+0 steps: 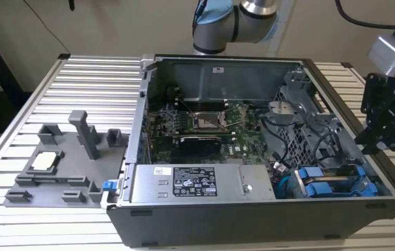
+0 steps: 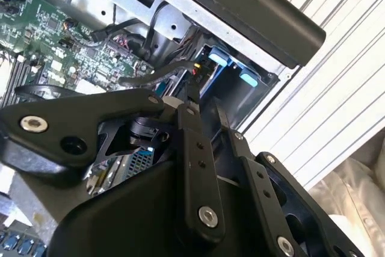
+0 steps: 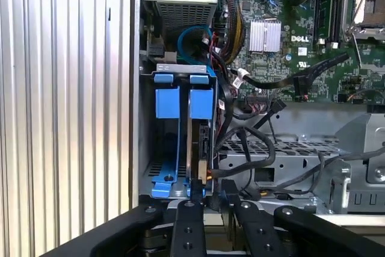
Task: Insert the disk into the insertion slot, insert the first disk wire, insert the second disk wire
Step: 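Insert the first disk wire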
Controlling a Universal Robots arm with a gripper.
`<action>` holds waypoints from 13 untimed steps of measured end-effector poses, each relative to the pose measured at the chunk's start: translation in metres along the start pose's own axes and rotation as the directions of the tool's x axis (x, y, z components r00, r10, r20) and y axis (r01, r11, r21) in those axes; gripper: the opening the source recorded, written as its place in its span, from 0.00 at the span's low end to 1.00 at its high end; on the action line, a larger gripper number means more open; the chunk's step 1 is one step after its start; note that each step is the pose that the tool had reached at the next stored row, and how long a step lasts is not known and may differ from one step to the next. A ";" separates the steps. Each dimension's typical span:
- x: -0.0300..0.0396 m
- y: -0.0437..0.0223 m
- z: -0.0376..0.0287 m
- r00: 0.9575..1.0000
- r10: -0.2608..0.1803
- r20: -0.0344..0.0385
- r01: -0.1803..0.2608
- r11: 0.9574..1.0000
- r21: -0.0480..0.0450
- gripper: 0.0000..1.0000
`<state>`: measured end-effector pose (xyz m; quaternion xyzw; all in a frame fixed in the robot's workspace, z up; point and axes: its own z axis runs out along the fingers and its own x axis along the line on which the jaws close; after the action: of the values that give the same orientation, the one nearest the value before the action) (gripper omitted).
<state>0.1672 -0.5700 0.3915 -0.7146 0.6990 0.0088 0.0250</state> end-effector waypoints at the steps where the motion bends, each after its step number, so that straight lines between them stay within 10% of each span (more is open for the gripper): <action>1: 0.0000 0.0001 0.0000 1.000 0.000 0.006 0.000 1.000 0.000 0.27; 9: -0.0001 0.0053 0.0001 0.989 0.007 0.148 -0.008 1.000 0.003 0.27; 11: -0.0012 0.0088 0.0004 0.987 0.009 0.163 -0.010 1.000 0.003 0.27; 13: -0.0064 0.0136 0.0010 0.987 0.009 0.163 -0.010 1.000 0.004 0.27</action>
<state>0.1535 -0.5638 0.3905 -0.7080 0.6981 0.0658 0.0836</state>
